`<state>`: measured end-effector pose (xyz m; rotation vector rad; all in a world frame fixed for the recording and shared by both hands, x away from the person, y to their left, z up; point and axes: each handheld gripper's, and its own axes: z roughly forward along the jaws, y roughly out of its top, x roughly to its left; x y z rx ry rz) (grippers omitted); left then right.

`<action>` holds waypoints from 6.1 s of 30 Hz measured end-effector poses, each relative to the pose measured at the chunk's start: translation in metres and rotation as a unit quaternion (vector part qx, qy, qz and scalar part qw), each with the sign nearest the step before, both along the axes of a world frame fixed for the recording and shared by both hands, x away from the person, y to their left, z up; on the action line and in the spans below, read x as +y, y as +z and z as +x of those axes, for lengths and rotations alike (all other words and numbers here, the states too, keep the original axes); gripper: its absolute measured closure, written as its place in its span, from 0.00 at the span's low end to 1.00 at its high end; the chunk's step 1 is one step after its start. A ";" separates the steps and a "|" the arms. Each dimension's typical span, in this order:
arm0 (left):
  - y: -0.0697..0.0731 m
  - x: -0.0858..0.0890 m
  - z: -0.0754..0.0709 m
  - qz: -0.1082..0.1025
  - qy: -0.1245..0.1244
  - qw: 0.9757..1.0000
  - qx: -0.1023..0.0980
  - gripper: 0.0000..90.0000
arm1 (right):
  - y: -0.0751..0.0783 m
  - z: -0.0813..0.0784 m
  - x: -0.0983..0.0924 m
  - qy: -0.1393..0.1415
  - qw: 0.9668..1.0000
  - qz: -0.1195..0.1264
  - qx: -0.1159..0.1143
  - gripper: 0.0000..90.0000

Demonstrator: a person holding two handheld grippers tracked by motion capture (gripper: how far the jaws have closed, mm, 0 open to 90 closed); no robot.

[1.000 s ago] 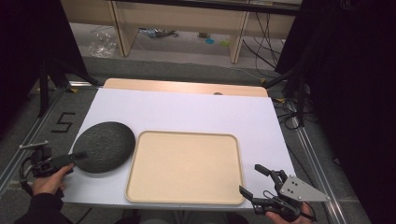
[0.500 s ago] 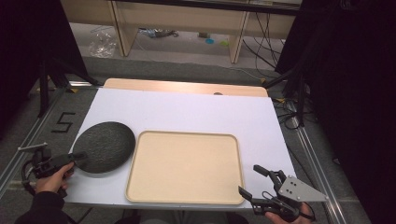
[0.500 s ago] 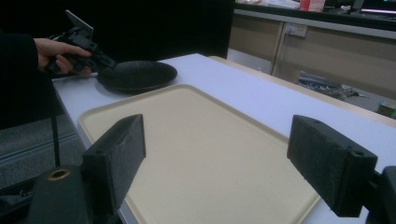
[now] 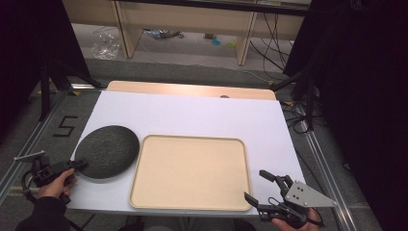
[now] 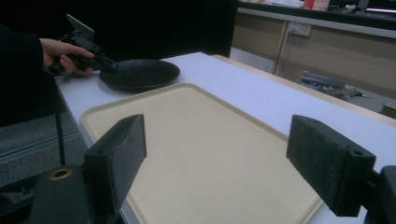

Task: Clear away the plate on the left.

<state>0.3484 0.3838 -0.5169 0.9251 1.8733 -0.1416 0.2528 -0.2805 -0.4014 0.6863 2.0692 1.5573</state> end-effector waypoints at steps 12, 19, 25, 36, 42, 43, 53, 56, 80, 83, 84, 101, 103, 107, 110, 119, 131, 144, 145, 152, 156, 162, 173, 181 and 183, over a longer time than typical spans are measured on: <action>-0.009 0.005 -0.003 -0.048 0.017 0.999 -0.009 0.89 | 0.000 0.001 0.001 0.006 1.000 -0.004 0.002 0.24; -0.004 0.006 -0.006 -0.072 0.028 0.996 -0.040 0.95 | 0.000 0.000 0.000 0.004 1.000 -0.008 0.005 0.24; -0.002 0.004 -0.006 -0.063 0.040 0.997 -0.036 0.96 | 0.000 -0.001 0.001 0.008 1.000 -0.006 0.009 0.24; -0.004 0.004 -0.008 -0.076 0.050 0.995 -0.035 0.96 | 0.000 0.000 0.001 0.010 1.000 -0.002 0.007 0.24; -0.005 0.001 -0.008 -0.091 0.066 0.993 -0.036 0.96 | 0.000 0.000 0.001 0.013 1.000 0.003 0.004 0.24; -0.005 0.001 -0.009 -0.095 0.064 0.993 -0.039 0.96 | 0.000 -0.001 0.001 0.013 1.000 0.003 0.006 0.24; -0.005 0.001 -0.008 -0.123 0.076 0.988 -0.049 0.95 | 0.000 -0.001 0.001 0.011 1.000 0.003 0.005 0.24; -0.002 0.002 -0.009 -0.135 0.085 0.985 -0.058 0.95 | 0.000 -0.001 0.000 0.006 1.000 -0.001 0.002 0.24; 0.016 -0.026 -0.001 -0.155 0.046 0.983 -0.091 0.93 | 0.000 -0.001 0.000 0.006 1.000 0.004 0.002 0.24; 0.018 -0.032 0.001 -0.164 0.039 0.981 -0.092 0.92 | 0.001 -0.002 0.000 0.001 1.000 0.003 0.013 0.24; 0.018 -0.034 0.001 -0.165 0.032 0.981 -0.093 0.92 | 0.001 -0.001 -0.001 0.004 1.000 0.000 0.008 0.24; 0.026 -0.081 0.012 -0.154 -0.035 0.984 -0.086 0.94 | 0.001 -0.001 -0.002 0.000 1.000 0.004 0.001 0.24; 0.026 -0.087 0.014 -0.153 -0.048 0.983 -0.084 0.94 | 0.000 -0.001 -0.002 0.002 1.000 0.003 0.006 0.24; 0.027 -0.098 0.016 -0.156 -0.066 0.981 -0.092 0.94 | 0.001 -0.001 -0.002 0.005 1.000 0.000 0.002 0.24; 0.028 -0.107 0.017 -0.154 -0.070 0.982 -0.082 0.94 | 0.001 -0.001 -0.003 0.002 1.000 0.006 0.004 0.24; 0.028 -0.133 0.021 -0.156 -0.097 0.980 -0.081 0.94 | 0.001 -0.001 -0.003 0.003 1.000 0.007 -0.001 0.24; 0.029 -0.177 0.023 -0.147 -0.158 0.975 -0.059 0.94 | 0.001 -0.003 -0.004 0.003 1.000 0.007 0.003 0.24; 0.022 -0.211 0.023 -0.116 -0.212 0.970 -0.029 0.92 | 0.002 -0.003 -0.005 0.001 1.000 0.009 -0.003 0.24; 0.021 -0.213 0.023 -0.112 -0.212 0.970 -0.036 0.93 | 0.002 -0.003 -0.004 0.000 1.000 0.010 -0.004 0.24; 0.017 -0.225 0.020 -0.053 -0.253 0.966 -0.013 0.95 | 0.002 -0.004 -0.004 0.002 1.000 0.009 0.001 0.24; 0.017 -0.230 0.018 -0.045 -0.267 0.962 -0.014 0.95 | 0.002 -0.004 -0.005 -0.001 1.000 0.009 -0.002 0.24; 0.017 -0.230 0.018 -0.026 -0.277 0.961 -0.011 0.94 | 0.002 -0.004 -0.005 -0.001 1.000 0.008 0.000 0.24; 0.016 -0.233 0.020 0.076 -0.334 0.939 -0.012 0.83 | 0.000 -0.003 -0.005 0.004 1.000 0.014 0.000 0.24; 0.021 -0.235 0.015 0.102 -0.346 0.932 -0.014 0.82 | 0.000 -0.003 -0.010 -0.002 1.000 0.001 0.006 0.24; 0.022 -0.235 0.013 0.108 -0.349 0.931 -0.013 0.81 | -0.001 -0.002 -0.009 0.000 1.000 0.006 0.004 0.24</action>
